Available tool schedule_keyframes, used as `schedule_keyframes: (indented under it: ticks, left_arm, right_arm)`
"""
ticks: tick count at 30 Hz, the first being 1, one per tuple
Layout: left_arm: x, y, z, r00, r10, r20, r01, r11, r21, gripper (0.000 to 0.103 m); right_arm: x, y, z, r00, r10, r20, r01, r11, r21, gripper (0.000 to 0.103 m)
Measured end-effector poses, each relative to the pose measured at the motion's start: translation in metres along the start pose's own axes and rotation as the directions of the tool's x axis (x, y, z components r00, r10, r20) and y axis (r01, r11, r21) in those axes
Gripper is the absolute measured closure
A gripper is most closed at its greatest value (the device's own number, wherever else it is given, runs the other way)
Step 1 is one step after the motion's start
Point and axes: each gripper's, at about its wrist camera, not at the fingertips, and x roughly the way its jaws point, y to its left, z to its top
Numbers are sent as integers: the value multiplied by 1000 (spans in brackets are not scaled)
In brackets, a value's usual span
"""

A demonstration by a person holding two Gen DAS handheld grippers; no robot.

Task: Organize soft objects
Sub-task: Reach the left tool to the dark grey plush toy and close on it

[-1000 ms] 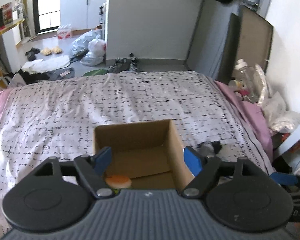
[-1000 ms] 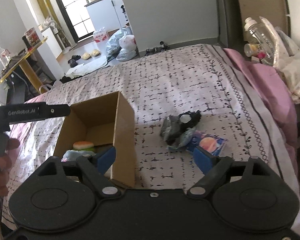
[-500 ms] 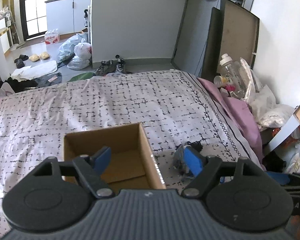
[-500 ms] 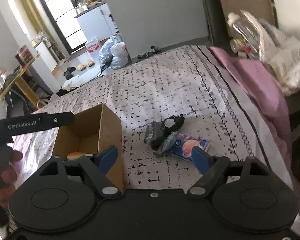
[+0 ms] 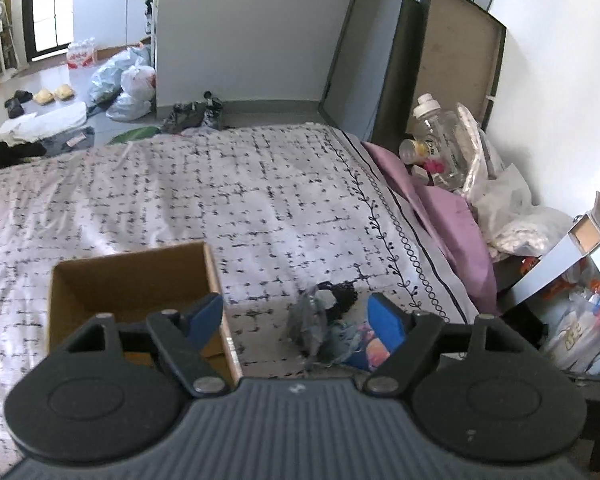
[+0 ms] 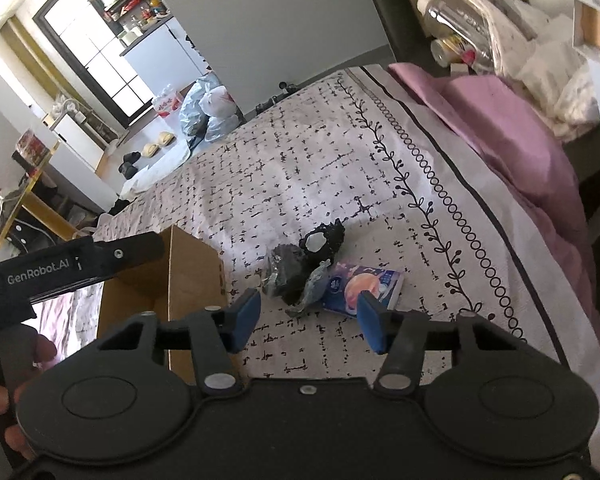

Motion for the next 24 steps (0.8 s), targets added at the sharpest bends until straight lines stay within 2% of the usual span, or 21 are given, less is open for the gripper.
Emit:
schedule_keyframes:
  ticks: [5, 8, 10, 15, 16, 18, 24]
  left_arm:
    - [21, -4, 3, 999, -14, -52, 11, 999, -43, 30]
    - [36, -7, 4, 996, -25, -90, 20, 998, -65, 39]
    - [45, -7, 4, 994, -24, -108, 15, 996, -83, 45]
    - [66, -10, 5, 989, -22, -148, 5, 994, -111, 53]
    - [71, -10, 6, 987, -20, -158, 1, 993, -121, 58]
    - [79, -9, 7, 986, -12, -165, -12, 990, -141, 63]
    - [107, -9, 10, 977, -23, -212, -12, 986, -165, 64]
  right_arm:
    - [16, -10, 5, 999, 35, -29, -33, 997, 70, 59]
    - [29, -14, 7, 997, 54, -48, -48, 994, 102, 59]
    - [37, -17, 8, 996, 62, -62, -54, 991, 123, 65]
    - [57, -24, 9, 994, 70, -88, -55, 985, 166, 68]
    - [61, -26, 9, 993, 72, -95, -55, 983, 173, 70]
    - [69, -29, 10, 992, 76, -105, -56, 981, 188, 70]
    - [89, -35, 12, 987, 87, -135, -57, 975, 213, 71]
